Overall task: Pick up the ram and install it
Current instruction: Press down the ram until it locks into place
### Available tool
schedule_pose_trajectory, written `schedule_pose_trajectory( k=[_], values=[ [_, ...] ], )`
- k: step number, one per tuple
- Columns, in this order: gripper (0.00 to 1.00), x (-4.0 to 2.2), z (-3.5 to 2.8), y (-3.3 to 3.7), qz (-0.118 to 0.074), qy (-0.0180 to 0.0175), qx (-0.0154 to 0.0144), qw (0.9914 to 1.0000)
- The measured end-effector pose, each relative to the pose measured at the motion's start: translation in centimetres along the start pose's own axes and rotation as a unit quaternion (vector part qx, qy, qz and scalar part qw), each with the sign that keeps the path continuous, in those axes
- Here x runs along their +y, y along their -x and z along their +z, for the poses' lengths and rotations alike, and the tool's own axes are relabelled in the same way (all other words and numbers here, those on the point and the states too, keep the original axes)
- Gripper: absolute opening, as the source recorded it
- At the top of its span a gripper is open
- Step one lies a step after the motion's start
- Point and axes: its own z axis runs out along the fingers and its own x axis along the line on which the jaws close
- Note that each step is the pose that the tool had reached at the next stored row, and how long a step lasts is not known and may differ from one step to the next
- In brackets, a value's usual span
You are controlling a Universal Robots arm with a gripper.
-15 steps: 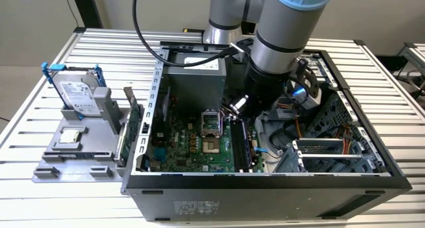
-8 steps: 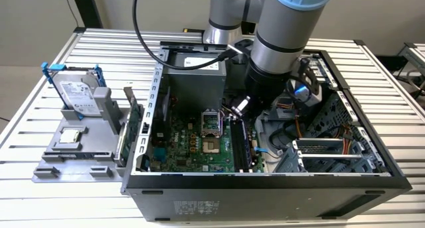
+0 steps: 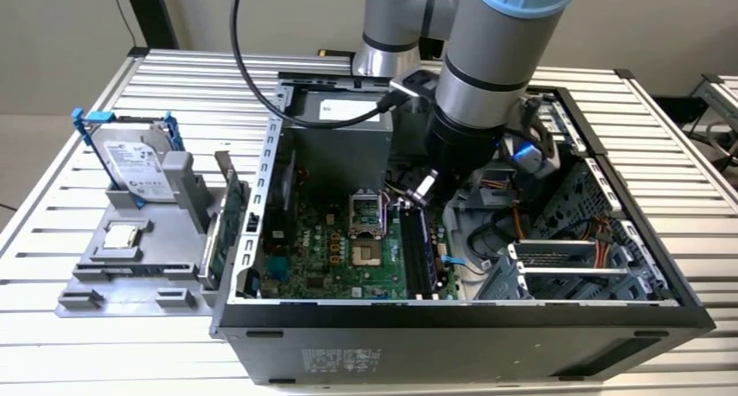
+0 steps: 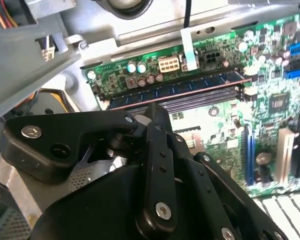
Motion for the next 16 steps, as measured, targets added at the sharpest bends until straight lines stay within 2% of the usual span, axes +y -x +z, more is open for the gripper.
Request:
schedule_pose_trajectory(
  k=[4,8,12,16],
  values=[
    [0.00,0.00,0.01,0.01,-0.032,-0.0001,-0.0002,0.99949],
    [0.00,0.00,0.01,0.01,-0.059,0.0000,0.0000,0.99828],
    [0.00,0.00,0.01,0.00,-0.087,0.0005,0.0005,0.99622],
    [0.00,0.00,0.01,0.00,-0.112,0.0009,0.0010,0.99365]
  ],
)
